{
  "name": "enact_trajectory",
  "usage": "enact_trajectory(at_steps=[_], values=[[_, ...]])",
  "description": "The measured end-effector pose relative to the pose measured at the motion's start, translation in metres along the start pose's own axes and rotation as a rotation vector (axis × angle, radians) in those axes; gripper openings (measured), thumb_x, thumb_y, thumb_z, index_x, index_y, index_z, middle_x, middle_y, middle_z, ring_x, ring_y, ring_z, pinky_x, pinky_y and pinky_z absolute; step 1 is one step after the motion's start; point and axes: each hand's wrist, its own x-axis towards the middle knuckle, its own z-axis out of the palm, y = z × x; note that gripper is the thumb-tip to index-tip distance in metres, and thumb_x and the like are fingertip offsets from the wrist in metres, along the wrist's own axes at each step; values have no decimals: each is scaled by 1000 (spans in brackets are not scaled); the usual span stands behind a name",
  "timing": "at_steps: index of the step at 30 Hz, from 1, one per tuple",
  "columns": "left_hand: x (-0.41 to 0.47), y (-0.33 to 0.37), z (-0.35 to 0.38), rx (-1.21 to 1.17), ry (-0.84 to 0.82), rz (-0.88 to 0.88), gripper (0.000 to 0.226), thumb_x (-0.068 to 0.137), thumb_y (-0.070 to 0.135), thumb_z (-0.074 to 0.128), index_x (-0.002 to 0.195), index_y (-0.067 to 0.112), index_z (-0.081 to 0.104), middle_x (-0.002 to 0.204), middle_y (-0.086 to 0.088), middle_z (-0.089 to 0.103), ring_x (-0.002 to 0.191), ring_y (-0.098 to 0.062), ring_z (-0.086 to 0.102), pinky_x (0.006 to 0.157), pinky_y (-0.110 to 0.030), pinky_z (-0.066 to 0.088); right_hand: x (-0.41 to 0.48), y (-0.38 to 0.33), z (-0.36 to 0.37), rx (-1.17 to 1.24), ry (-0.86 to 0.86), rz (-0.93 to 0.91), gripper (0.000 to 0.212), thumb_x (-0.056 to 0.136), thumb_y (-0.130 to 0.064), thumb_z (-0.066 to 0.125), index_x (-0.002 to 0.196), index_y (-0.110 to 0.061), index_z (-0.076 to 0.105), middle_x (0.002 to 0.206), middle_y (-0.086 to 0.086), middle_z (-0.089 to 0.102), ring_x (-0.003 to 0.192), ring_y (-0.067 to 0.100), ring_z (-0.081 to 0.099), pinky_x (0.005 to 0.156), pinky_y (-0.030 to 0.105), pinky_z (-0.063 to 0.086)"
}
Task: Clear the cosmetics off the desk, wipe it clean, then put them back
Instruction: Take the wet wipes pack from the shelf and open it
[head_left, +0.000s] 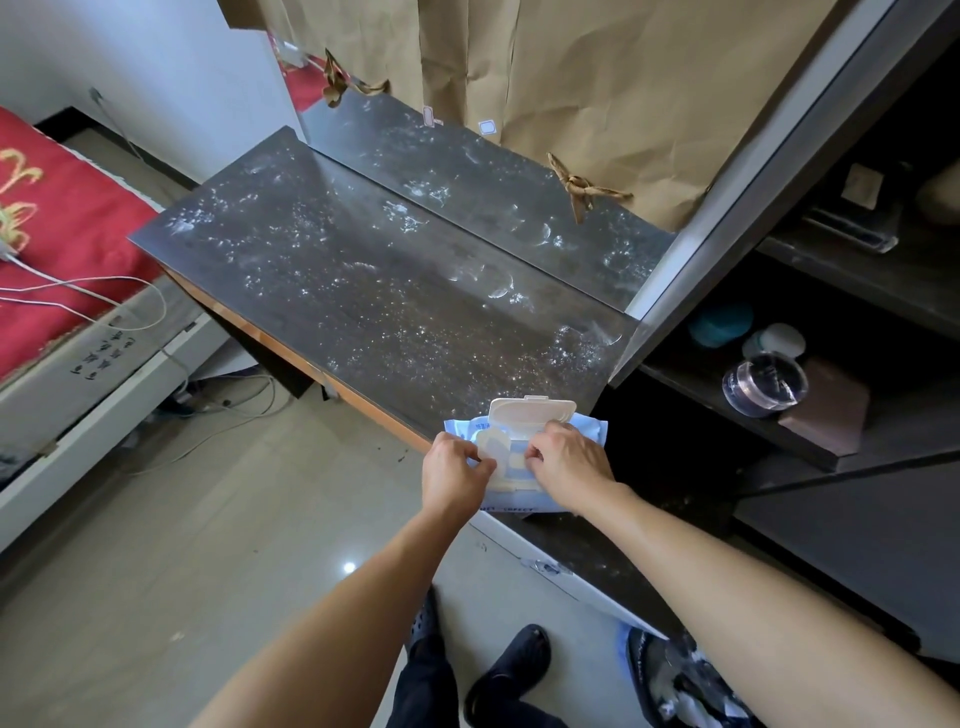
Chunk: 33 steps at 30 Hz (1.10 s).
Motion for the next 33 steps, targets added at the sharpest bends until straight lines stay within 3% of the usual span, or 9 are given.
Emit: enact_trajectory(at_steps=[3,8,11,16,20,24,27,33], values=[[0,1,-1,-3,-8,-4,17,82,19,68,83,2,69,106,-9,56,94,-23,55,74,-22,36,-2,2,0,-64,-63,-42,15,93,-21,42,94,-17,57,108,4,52,111,21,44,84,35,40],[-2,3,-2,4,-25,-8,18,83,21,67,79,4,67,104,-9,56,93,-24,55,72,-23,36,-7,5,2,33,55,-23,15,91,-26,51,98,-20,63,104,-1,55,105,17,48,70,27,35],[-2,1,-2,10,-28,-6,20,83,20,66,69,8,60,100,-10,57,90,-24,54,70,-23,34,-4,2,4,21,69,-15,14,89,-22,55,90,-18,68,99,2,58,101,20,53,66,26,34],[-2,2,-3,5,-37,-20,23,83,20,65,64,10,56,95,-13,57,89,-26,55,68,-24,34,3,-3,2,-109,-26,-46,17,92,-20,45,98,-15,60,110,5,53,112,22,45,81,34,40],[-3,2,-4,1,-34,-22,23,84,19,65,64,12,55,96,-12,57,87,-24,54,68,-24,34,-3,2,6,-65,72,-35,19,93,-20,44,96,-14,62,106,4,56,109,22,48,76,33,41],[-2,2,-3,-1,-24,-18,21,83,18,65,65,12,57,97,-13,59,86,-24,55,68,-24,36,1,-9,7,-323,53,-69,24,94,-12,39,100,-8,62,108,10,56,108,28,51,66,33,35],[-2,1,-3,-4,-27,-21,21,84,18,65,65,10,59,96,-12,59,88,-25,56,68,-25,36,2,-13,8,-368,50,-100,23,94,-7,33,105,-8,54,113,10,52,111,27,47,67,35,35],[-1,0,-4,-20,-35,-30,24,84,18,65,63,12,54,96,-14,58,89,-27,55,68,-25,36,-2,7,1,-56,39,-133,14,95,-19,40,92,-15,52,104,2,52,102,19,46,73,33,39]])
